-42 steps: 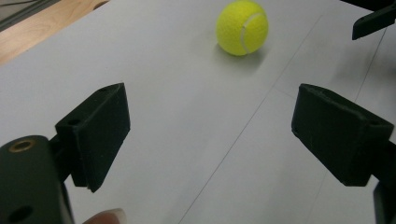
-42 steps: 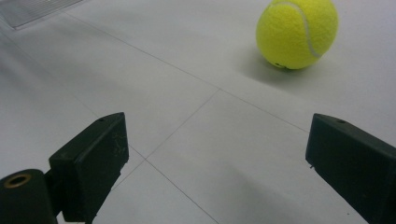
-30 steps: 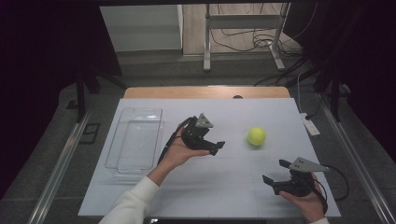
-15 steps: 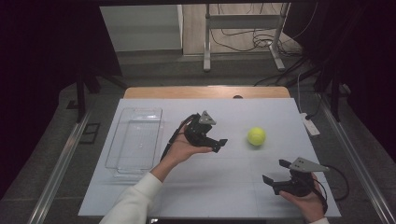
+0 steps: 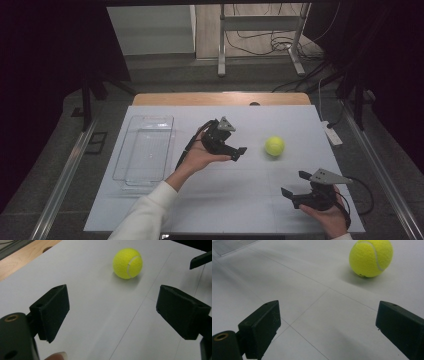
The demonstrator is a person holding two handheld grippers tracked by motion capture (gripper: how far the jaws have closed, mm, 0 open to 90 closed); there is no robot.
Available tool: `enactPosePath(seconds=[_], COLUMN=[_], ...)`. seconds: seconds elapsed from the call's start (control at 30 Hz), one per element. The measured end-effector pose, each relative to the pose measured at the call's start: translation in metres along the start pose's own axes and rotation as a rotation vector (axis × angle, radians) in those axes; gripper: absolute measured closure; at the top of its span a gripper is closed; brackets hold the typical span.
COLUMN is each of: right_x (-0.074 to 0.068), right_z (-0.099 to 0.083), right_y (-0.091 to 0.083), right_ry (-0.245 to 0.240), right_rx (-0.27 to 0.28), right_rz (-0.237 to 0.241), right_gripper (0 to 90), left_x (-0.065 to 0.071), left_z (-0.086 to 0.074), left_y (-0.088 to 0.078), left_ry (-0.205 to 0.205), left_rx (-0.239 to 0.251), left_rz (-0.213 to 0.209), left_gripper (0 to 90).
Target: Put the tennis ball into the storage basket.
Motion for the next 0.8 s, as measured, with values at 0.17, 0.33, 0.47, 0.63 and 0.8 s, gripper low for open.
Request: enactPosePath(seconds=[0.17,0.33,0.47,0.63,0.8], right_x=[0.000,0.000,0.000,0.000,0.000], right_z=[0.000,0.000,0.000,0.000,0.000], right_y=[0.000,0.000,0.000,0.000,0.000], right_ry=[0.000,0.001,0.001,0.002,0.003], right_rx=[0.000,-0.001,-0.001,-0.001,0.000], right_rz=[0.000,0.001,0.001,0.000,0.002], right_gripper=[6.2,6.1,6.2,6.2,6.1], left_x=[0.000,0.001,0.001,0.005,0.006], left_z=[0.003,0.005,0.008,0.011,0.014], left_y=[0.002,0.004,0.006,0.010,0.013], left_ry=[0.005,0.009,0.010,0.012,0.014], left_rx=[-0.001,-0.003,-0.004,-0.006,-0.009], left_rz=[-0.003,-0.004,-0.006,-0.018,-0.024], left_gripper=[12.8,12.8,12.9,12.8,12.8])
Point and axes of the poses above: each handheld gripper's, and its own axes: y roughly forward along the jaws, z roughly out of its top, x roughly to its right, the point moved 8 cm from there along y, roughly forward along the jaws, and after that the axes turned 1 degree about z, right-handed, at the moved point
